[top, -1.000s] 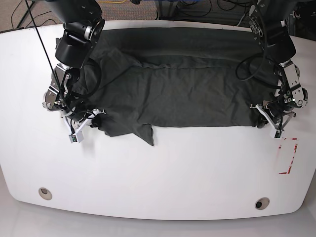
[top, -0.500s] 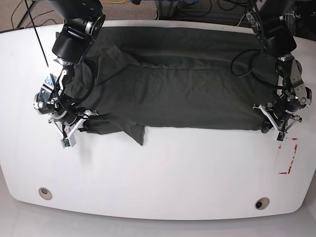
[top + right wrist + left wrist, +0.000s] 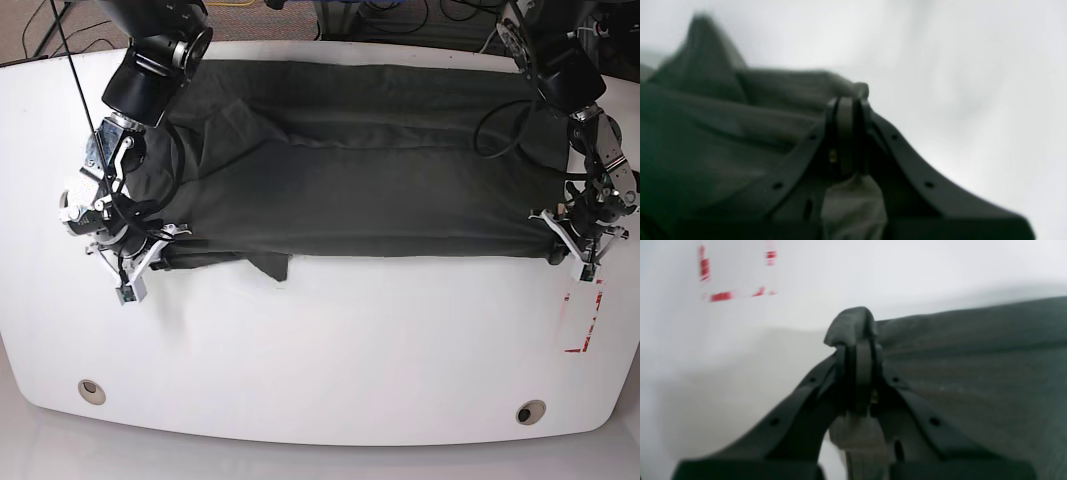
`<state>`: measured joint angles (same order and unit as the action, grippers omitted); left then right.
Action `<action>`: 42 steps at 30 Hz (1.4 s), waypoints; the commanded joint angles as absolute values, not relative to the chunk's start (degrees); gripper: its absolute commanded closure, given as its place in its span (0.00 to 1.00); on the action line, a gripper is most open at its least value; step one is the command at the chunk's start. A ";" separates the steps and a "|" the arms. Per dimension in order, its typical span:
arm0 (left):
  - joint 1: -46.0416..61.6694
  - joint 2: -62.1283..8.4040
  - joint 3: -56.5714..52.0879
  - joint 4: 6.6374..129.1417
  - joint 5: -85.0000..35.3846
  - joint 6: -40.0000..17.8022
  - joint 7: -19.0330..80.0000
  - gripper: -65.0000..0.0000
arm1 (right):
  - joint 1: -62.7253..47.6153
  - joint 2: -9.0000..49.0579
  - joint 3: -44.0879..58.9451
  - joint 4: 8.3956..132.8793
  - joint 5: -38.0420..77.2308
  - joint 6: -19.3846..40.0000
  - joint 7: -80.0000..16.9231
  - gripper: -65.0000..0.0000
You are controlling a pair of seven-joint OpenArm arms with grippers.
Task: Layout the t-shirt on the table in an organized manner, then fold the t-shirt properly
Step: 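Lift the hem and fold it over onto the collar edge with both grippers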
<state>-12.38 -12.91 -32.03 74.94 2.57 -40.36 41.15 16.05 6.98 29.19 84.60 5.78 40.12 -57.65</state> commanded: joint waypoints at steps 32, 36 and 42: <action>1.19 -14.20 -33.98 90.33 2.24 -40.00 42.51 0.99 | -2.07 7.25 29.49 111.52 6.64 40.00 -65.27 1.00; 4.26 -14.20 -33.98 91.12 2.24 -40.00 42.51 0.99 | -4.44 7.08 29.58 111.78 6.64 40.00 -65.19 1.00; 8.40 -14.29 -34.07 91.47 2.24 -40.00 42.33 0.99 | -7.34 4.97 29.76 111.87 6.64 40.00 -64.92 1.00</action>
